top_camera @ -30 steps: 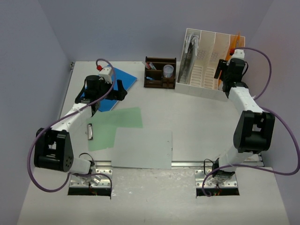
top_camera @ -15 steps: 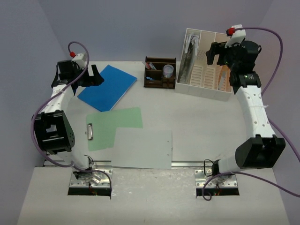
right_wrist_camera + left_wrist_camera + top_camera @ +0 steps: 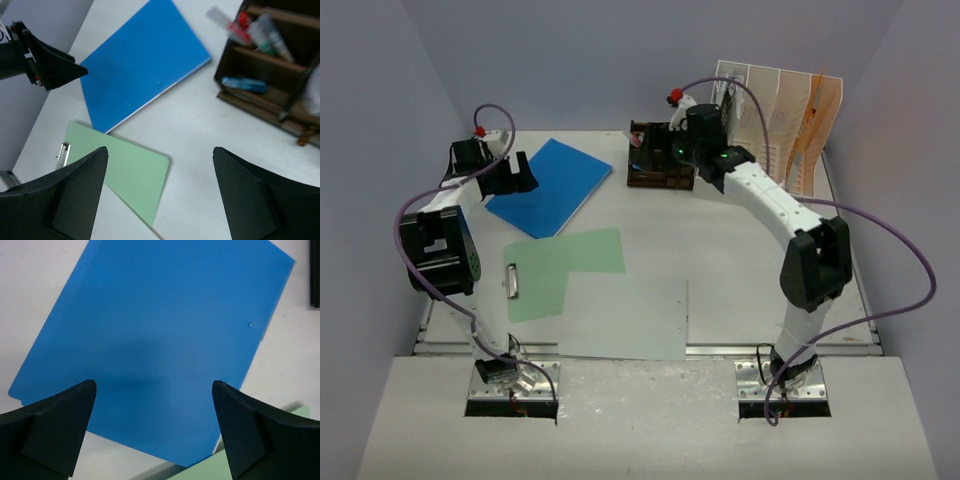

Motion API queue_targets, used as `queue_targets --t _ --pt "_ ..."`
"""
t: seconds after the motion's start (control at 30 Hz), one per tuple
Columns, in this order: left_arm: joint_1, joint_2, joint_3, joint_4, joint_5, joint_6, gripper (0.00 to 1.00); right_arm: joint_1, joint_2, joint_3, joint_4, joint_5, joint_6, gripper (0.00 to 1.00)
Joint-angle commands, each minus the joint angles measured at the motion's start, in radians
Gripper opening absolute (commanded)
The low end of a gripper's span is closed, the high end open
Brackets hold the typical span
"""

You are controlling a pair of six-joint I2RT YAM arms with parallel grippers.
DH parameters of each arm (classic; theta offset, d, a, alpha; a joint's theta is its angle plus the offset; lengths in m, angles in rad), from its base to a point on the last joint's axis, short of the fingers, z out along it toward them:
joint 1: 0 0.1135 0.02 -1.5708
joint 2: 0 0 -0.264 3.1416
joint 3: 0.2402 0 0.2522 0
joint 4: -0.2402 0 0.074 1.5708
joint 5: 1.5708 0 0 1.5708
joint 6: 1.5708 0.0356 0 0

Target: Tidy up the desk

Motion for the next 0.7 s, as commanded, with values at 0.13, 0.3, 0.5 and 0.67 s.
queue_targets --t 0.13,0.3,0.5,0.67 --pt "0.044 0.065 0.038 0.124 -0.019 0.000 0.98 0.189 0.287 0.294 -0.043 0.226 0.287 0.87" --pt "0.067 0.089 0.022 0.186 0.002 -0.017 0.98 0.217 0.472 0.399 -0.020 0.248 0.391 0.85" --pt "0.079 0.123 0.041 0.264 0.006 -0.040 0.98 0.254 0.604 0.458 0.052 0.262 0.408 0.84" --pt "0.092 0.176 0.062 0.281 0.059 -0.060 0.98 0.274 0.709 0.505 0.095 0.260 0.431 0.84"
